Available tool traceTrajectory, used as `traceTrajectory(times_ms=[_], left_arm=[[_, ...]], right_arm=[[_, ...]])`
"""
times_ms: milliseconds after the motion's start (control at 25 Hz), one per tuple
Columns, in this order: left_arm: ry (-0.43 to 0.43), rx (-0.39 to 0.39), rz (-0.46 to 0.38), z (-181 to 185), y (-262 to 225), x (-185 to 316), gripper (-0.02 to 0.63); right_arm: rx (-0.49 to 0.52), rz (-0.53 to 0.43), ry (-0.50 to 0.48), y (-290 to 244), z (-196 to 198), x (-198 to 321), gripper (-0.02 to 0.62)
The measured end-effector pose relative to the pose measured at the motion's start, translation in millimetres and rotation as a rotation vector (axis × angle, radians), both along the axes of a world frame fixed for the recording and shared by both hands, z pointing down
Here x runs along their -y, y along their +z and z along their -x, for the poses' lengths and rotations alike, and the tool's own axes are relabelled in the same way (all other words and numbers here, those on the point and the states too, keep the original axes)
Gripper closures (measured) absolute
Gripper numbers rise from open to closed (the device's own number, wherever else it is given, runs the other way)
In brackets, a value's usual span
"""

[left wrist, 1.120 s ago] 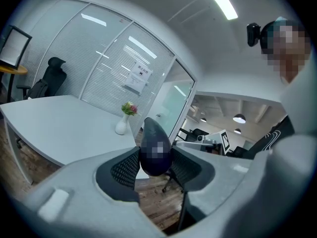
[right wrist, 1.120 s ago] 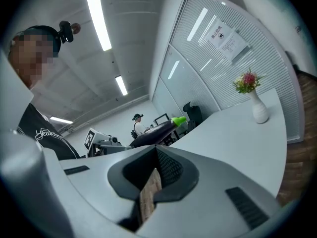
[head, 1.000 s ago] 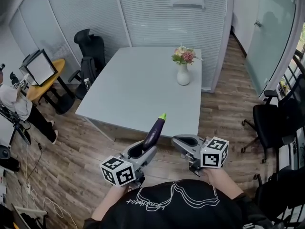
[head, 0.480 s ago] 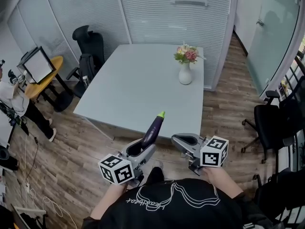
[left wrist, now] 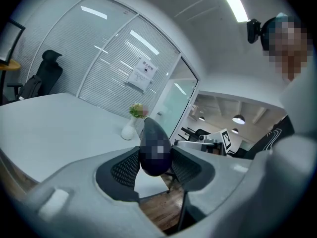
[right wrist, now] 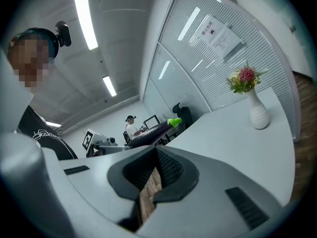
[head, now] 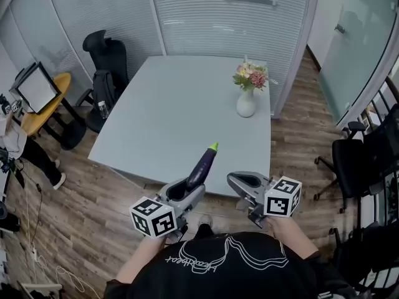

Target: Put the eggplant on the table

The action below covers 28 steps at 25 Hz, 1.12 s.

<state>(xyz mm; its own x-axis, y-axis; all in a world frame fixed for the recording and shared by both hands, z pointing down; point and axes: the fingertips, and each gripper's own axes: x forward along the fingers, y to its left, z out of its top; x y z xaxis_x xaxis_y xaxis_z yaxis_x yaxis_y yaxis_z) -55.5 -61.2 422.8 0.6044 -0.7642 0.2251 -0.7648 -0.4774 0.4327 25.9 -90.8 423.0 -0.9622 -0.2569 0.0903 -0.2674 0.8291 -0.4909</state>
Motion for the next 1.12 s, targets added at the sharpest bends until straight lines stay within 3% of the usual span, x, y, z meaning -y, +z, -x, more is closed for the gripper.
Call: traceTrajectory(times_ms=[640,1120], left_arm=[[0.084,-0.016,0.007,63.2,2.1,126.3,0.399],[0.146,-0.035,0.058,83.3,24.7,191.8,0.399]], right_arm=[[-0.03,0.005,0.115,-1.8,54.5,110.6,0.586],[-0.053,0.04,0.196,15.8,69.2,164.7,0.586]])
